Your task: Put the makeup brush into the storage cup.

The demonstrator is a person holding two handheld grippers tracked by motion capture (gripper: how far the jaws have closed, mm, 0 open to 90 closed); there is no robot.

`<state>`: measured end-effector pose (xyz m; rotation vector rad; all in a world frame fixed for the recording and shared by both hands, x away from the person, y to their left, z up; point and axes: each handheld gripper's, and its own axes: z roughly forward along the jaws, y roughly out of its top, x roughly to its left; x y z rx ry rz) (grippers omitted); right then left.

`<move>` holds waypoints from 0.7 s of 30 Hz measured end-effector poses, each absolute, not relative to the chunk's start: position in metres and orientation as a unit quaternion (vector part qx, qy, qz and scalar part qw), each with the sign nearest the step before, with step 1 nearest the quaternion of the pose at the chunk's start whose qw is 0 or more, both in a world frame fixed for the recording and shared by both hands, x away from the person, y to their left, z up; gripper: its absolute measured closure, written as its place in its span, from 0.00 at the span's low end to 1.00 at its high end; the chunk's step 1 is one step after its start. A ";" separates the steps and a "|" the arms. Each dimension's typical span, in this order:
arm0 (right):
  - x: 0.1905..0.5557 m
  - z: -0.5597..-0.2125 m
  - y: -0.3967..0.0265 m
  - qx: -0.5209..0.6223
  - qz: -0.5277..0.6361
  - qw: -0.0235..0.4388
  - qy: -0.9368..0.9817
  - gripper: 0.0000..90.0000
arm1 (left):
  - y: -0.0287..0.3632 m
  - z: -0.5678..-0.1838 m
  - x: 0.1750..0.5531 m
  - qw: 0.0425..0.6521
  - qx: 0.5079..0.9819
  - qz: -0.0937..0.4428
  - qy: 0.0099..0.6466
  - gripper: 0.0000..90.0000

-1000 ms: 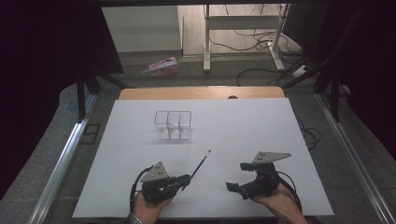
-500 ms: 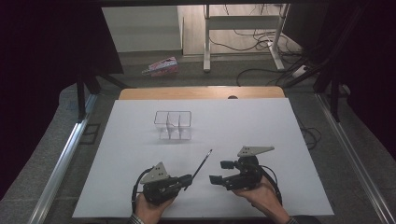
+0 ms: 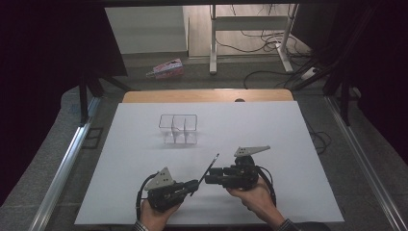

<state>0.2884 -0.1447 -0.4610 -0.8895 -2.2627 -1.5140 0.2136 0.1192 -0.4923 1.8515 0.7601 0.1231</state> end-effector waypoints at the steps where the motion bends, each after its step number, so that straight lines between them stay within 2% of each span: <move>1: 0.289 -0.461 -0.144 -0.309 -0.525 0.141 -0.780 0.68 | 0.119 -0.492 0.214 0.538 0.779 0.052 0.319 0.95; 7: 0.293 -0.466 -0.139 -0.316 -0.529 0.172 -0.768 0.88 | 0.117 -0.493 0.213 0.536 0.781 0.051 0.317 0.95; 8: 0.293 -0.466 -0.139 -0.316 -0.529 0.172 -0.768 0.88 | 0.117 -0.493 0.213 0.536 0.781 0.051 0.317 0.95; 9: 0.295 -0.468 -0.139 -0.318 -0.534 0.187 -0.760 0.94 | 0.116 -0.493 0.214 0.534 0.783 0.049 0.316 0.95; 14: 0.294 -0.467 -0.138 -0.323 -0.531 0.191 -0.759 0.95 | 0.117 -0.492 0.216 0.526 0.785 0.040 0.324 0.93; 15: 0.294 -0.465 -0.139 -0.321 -0.524 0.169 -0.771 0.95 | 0.120 -0.490 0.218 0.515 0.790 0.041 0.331 0.84; 18: 0.295 -0.463 -0.140 -0.319 -0.518 0.152 -0.779 0.95 | 0.125 -0.488 0.221 0.509 0.790 0.039 0.340 0.68; 19: 0.295 -0.462 -0.141 -0.318 -0.504 0.131 -0.792 0.95 | 0.127 -0.487 0.223 0.505 0.790 0.037 0.345 0.60; 20: 0.295 -0.462 -0.141 -0.318 -0.504 0.131 -0.792 0.95 | 0.129 -0.486 0.224 0.502 0.791 0.037 0.348 0.60; 21: 0.296 -0.462 -0.142 -0.314 -0.489 0.113 -0.806 0.95 | 0.134 -0.483 0.227 0.493 0.793 0.035 0.356 0.49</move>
